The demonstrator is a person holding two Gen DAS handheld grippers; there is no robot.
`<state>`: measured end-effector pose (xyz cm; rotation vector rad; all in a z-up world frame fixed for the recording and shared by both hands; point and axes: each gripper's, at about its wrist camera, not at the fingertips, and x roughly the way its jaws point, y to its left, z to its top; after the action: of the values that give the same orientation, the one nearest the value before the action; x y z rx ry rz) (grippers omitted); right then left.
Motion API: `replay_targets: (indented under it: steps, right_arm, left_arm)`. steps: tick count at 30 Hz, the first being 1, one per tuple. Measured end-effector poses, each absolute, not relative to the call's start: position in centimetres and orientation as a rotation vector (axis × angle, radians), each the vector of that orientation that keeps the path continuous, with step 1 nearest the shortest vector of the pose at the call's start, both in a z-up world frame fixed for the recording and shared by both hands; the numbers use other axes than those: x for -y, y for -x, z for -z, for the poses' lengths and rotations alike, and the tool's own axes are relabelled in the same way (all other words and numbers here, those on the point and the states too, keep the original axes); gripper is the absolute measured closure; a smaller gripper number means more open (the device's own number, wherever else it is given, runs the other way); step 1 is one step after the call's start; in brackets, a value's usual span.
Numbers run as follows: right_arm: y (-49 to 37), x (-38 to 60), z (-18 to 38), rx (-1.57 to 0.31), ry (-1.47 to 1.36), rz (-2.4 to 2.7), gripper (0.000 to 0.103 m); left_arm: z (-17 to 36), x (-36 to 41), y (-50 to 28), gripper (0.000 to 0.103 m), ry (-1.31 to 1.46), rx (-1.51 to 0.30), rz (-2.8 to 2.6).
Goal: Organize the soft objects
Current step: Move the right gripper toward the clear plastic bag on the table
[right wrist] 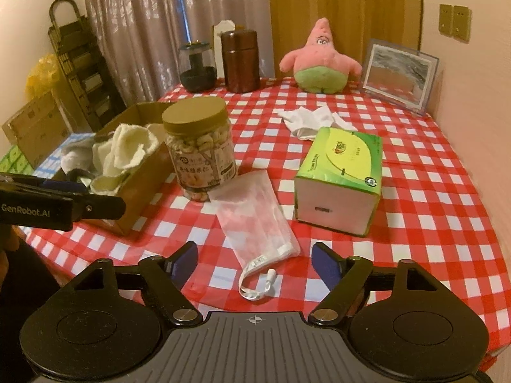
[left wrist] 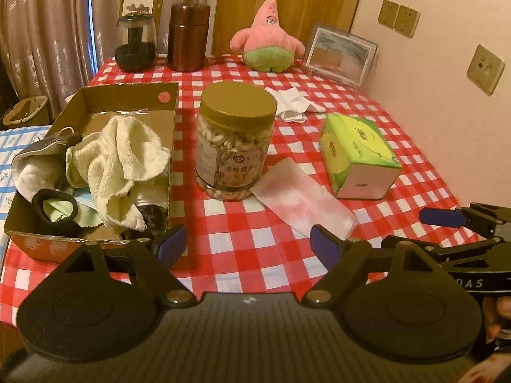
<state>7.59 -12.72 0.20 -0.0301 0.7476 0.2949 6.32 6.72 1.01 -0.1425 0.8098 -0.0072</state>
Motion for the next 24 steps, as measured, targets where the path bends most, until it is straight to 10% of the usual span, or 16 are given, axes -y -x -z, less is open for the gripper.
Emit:
replay_targets:
  steps: [24]
  right_arm:
    - [-15.9, 10.5, 5.9, -0.819, 0.139, -0.351, 0.017]
  left_arm:
    - [2.1, -8.3, -11.0, 0.021, 0.146, -0.854, -0.001]
